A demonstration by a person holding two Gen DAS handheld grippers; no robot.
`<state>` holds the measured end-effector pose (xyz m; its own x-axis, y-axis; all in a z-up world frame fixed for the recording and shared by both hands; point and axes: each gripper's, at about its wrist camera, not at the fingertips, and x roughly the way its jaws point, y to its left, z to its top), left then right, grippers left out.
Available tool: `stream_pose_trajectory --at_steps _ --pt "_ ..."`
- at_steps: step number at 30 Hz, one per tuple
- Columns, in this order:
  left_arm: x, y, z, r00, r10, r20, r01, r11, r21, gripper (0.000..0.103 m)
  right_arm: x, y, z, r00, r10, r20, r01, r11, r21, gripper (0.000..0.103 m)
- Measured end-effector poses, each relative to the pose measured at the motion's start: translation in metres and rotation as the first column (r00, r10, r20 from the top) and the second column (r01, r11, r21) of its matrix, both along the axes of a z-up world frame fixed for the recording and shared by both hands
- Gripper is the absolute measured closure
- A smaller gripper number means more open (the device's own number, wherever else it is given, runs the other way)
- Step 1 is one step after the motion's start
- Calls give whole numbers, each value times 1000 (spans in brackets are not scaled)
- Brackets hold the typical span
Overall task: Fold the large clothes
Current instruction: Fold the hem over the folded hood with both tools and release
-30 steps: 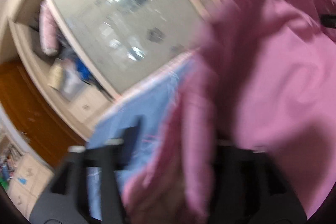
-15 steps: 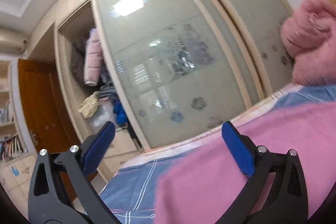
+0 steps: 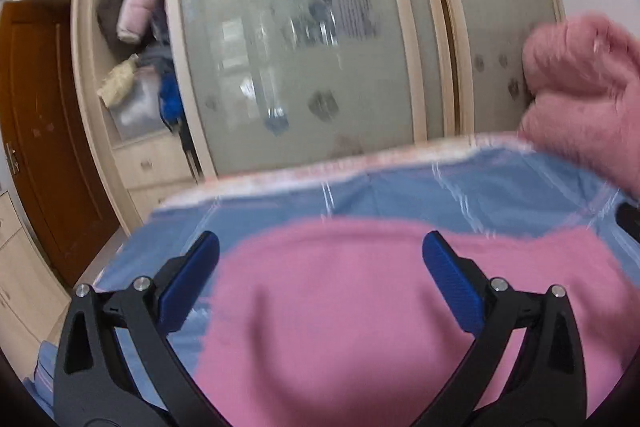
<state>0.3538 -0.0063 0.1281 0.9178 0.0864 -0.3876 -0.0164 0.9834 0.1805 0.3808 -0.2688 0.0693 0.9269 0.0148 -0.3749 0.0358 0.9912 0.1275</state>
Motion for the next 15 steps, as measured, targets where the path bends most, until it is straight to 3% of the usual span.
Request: stream_pose_trajectory --at_steps 2,5,7,9,12,15 --pt "15 -17 -23 998 23 -53 -19 997 71 2 18 23 -11 999 21 -45 -22 999 -23 1" --pt "40 -35 -68 992 87 -87 -70 981 183 2 47 56 -34 991 33 -129 -50 990 -134 1" --pt "46 -36 -89 988 106 -114 -81 976 202 2 62 64 -55 985 9 -174 -38 985 -167 1" --pt "57 -26 -102 982 93 -165 -68 986 149 2 76 61 -77 971 -4 -239 -33 988 -149 1" --pt "71 -9 -117 970 61 -236 -52 998 42 2 88 56 -98 964 -2 -265 -28 993 -111 1" --pt "79 -5 -133 969 59 -239 -60 998 6 2 93 59 -112 964 -14 -267 -21 992 -127 1"
